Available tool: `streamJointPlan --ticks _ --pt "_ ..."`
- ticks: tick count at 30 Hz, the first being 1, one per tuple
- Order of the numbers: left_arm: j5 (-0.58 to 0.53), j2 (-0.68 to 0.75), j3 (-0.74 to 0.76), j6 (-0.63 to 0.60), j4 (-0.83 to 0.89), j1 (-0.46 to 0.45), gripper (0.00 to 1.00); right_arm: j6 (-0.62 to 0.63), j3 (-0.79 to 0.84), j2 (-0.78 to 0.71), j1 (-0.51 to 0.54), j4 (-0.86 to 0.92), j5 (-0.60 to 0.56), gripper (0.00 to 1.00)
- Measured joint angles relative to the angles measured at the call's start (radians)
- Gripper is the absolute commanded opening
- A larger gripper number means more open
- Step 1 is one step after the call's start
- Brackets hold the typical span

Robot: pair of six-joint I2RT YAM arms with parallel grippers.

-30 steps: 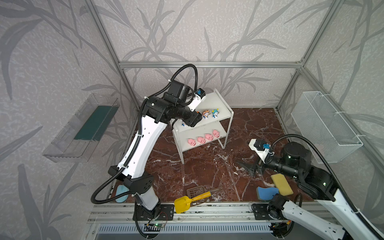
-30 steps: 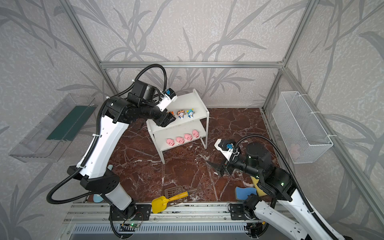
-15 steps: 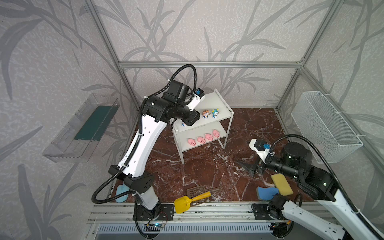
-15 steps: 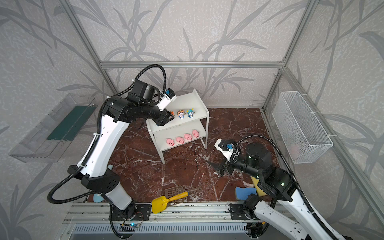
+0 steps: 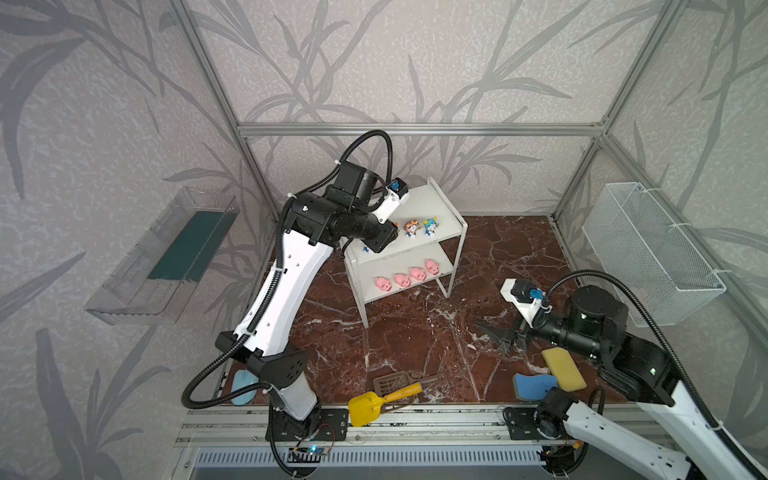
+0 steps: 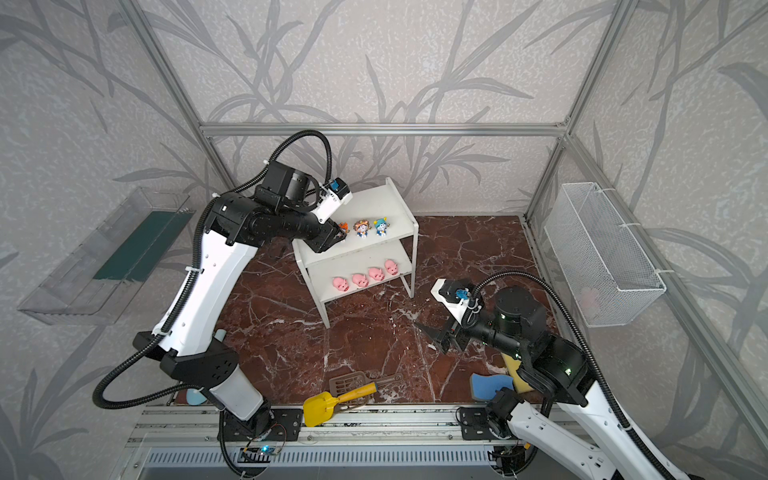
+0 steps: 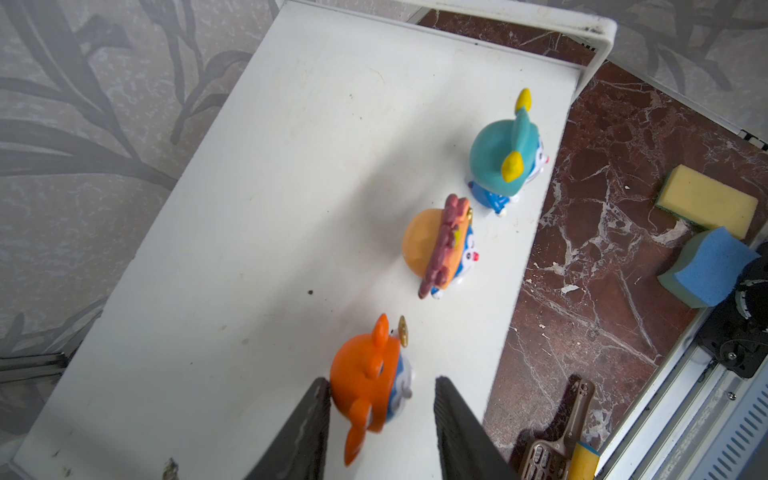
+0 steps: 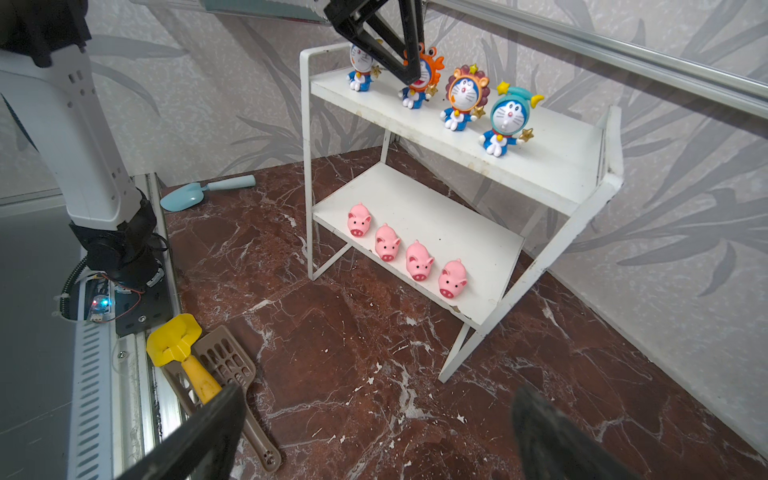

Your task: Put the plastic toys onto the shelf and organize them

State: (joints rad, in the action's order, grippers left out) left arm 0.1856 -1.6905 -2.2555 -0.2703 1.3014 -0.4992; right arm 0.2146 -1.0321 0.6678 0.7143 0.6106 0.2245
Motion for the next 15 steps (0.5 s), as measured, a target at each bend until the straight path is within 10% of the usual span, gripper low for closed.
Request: streamJointPlan --ticks 15 --pt "0.009 0.002 0.002 0.0 0.0 0.0 0.35 0.003 0.003 -0.01 0.0 0.0 -0.008 0.99"
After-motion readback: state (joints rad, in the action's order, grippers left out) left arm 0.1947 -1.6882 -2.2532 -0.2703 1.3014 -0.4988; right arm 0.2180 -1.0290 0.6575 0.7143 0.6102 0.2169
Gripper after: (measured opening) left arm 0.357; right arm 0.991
